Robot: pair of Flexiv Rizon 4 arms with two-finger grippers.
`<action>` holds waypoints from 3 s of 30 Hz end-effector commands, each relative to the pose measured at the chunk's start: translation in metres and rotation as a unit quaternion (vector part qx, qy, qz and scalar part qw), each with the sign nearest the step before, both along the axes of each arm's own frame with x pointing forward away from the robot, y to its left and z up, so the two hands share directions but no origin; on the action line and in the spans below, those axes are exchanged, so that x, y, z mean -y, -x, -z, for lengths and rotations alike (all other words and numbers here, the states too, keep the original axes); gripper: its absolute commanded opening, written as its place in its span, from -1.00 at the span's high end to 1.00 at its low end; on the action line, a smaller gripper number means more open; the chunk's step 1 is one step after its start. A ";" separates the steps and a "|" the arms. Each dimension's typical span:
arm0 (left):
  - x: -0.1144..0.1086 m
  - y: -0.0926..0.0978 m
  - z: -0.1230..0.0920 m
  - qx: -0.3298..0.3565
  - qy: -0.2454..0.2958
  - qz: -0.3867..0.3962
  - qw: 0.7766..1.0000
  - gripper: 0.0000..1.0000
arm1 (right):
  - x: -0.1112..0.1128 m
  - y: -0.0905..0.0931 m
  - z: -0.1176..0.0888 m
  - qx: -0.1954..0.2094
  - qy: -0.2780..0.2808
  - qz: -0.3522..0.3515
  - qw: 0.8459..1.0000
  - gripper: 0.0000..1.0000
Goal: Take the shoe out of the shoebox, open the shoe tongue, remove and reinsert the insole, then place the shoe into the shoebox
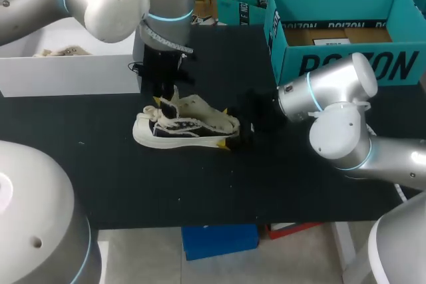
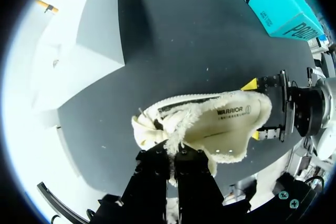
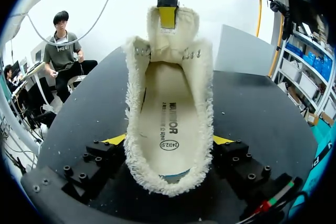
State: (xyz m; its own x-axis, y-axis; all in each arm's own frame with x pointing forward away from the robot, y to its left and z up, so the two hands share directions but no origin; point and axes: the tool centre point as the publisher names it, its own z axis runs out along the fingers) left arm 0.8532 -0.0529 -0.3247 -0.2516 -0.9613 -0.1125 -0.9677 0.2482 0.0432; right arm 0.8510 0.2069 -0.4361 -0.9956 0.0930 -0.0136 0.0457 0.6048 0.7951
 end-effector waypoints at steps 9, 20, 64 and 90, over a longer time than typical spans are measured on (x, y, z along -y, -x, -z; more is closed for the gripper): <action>-0.016 0.007 0.009 0.000 0.035 -0.012 0.999 1.00 | -0.001 0.000 0.001 -0.001 0.002 0.000 1.000 1.00; -0.020 0.003 0.021 -0.007 0.032 -0.028 0.999 0.96 | -0.001 0.000 0.001 -0.001 0.002 0.000 1.000 1.00; 0.051 0.008 -0.069 -0.190 0.125 0.580 0.782 1.00 | -0.001 0.000 0.001 -0.001 0.002 0.000 1.000 1.00; 0.057 0.018 -0.064 -0.157 0.139 0.616 0.759 1.00 | -0.001 0.000 0.001 -0.001 0.002 0.000 1.000 1.00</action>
